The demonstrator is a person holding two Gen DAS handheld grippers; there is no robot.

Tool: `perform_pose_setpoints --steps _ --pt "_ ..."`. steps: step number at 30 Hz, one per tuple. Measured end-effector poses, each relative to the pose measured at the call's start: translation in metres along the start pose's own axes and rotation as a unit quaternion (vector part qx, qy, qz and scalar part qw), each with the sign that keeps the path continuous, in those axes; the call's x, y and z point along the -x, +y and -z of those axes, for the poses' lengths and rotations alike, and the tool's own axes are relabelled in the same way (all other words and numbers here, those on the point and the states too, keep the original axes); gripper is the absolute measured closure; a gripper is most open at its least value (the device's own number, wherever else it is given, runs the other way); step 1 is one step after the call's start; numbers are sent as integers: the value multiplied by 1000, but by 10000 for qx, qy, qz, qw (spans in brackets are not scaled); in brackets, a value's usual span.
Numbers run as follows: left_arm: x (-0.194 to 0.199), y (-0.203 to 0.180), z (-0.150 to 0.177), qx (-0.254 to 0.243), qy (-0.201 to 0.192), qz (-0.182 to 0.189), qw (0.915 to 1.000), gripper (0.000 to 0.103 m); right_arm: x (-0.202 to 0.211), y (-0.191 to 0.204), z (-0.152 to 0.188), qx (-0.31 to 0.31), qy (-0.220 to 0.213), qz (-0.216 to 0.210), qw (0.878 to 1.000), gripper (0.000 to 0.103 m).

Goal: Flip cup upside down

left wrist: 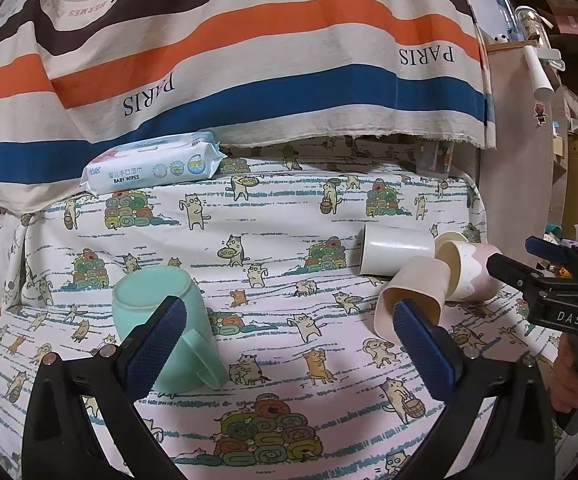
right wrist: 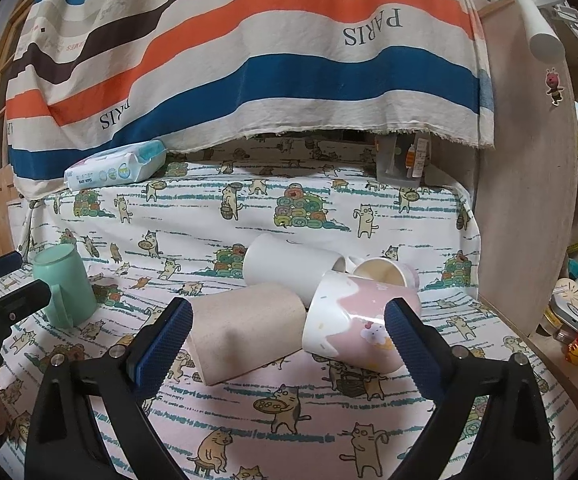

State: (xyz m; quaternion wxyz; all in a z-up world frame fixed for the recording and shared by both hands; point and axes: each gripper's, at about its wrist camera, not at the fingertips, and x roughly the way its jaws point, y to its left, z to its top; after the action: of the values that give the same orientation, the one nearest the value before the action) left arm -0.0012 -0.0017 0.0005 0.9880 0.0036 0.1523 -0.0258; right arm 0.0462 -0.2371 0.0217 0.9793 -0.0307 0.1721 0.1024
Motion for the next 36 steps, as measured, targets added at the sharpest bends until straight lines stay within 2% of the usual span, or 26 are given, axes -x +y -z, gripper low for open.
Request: perform_pose_setpoints --steps 6,11,16,29,36 --pt "-3 0 1 -32 116 -3 9999 0 1 -3 0 -54 -28 72 10000 1" --pt "-1 0 1 -15 18 -7 10000 0 1 -3 0 -52 -23 63 10000 1" --pt "4 0 2 -16 -67 -267 9996 0 1 -3 0 -51 -27 67 10000 1" --pt "6 0 2 11 -77 77 9999 0 1 -5 0 -45 -12 59 10000 1" --pt "3 -1 2 40 17 -76 10000 0 1 -5 -1 -40 -13 58 10000 1"
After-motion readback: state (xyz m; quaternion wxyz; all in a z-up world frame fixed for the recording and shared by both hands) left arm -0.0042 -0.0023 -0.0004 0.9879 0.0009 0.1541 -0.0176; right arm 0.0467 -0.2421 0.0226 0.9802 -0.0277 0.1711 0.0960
